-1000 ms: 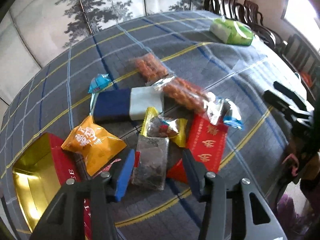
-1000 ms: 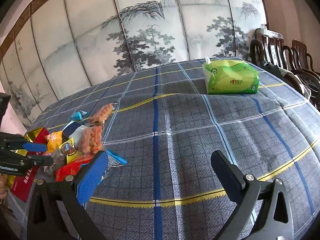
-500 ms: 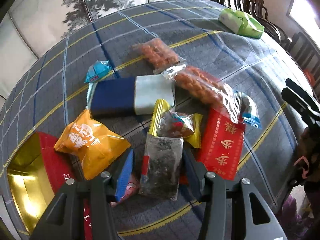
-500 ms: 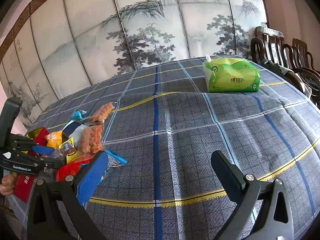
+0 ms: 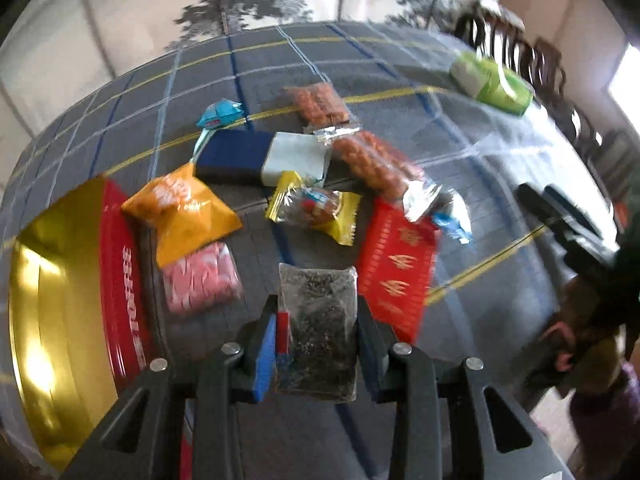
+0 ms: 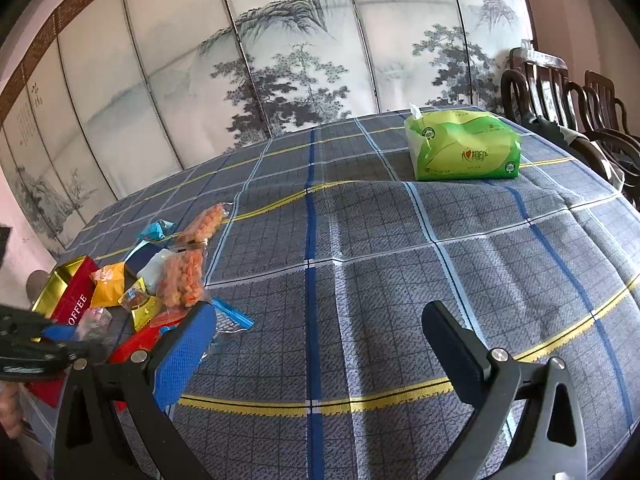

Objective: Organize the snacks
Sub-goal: 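Close the left tool on the clear bag of dark snack and lift, then grasp the clear bag of peanuts with the right tool and lift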

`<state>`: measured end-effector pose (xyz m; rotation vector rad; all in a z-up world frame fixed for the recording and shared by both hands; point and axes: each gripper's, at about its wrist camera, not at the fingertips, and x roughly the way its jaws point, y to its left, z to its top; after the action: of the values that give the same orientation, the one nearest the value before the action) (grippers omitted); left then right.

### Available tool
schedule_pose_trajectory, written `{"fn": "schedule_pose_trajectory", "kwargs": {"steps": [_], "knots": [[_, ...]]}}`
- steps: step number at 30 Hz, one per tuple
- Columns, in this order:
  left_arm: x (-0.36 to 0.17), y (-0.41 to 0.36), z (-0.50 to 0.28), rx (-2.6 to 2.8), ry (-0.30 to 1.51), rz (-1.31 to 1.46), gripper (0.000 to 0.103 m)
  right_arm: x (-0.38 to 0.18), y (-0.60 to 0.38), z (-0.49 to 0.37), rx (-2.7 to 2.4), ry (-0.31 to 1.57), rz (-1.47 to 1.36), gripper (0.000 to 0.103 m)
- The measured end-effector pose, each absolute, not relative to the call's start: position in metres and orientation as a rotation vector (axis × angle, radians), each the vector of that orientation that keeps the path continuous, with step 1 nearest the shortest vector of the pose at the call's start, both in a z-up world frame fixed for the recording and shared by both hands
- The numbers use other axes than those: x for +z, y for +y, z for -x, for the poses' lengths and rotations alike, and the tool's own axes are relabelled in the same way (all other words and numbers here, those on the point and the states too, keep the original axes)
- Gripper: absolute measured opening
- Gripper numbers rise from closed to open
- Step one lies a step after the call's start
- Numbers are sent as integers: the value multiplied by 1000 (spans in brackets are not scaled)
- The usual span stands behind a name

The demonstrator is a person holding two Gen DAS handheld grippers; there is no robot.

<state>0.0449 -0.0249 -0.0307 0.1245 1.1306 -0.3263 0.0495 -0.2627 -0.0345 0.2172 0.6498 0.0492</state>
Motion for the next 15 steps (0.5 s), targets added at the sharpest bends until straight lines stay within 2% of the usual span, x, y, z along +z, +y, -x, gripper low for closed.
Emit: {"fn": "schedule_pose_trajectory", "kwargs": {"steps": [6,8,15], "knots": [[-11,-21,-18,-299,1092,-22,35,-36,-260,-51,106,660,-206,100],[-8,-18,-10,-299,1096,2,35,-32,-250,-57,185,689,-172,95],[6,-14,0,-289,1090,28,35,-14,-196,-99,429,834,-19,95]]}}
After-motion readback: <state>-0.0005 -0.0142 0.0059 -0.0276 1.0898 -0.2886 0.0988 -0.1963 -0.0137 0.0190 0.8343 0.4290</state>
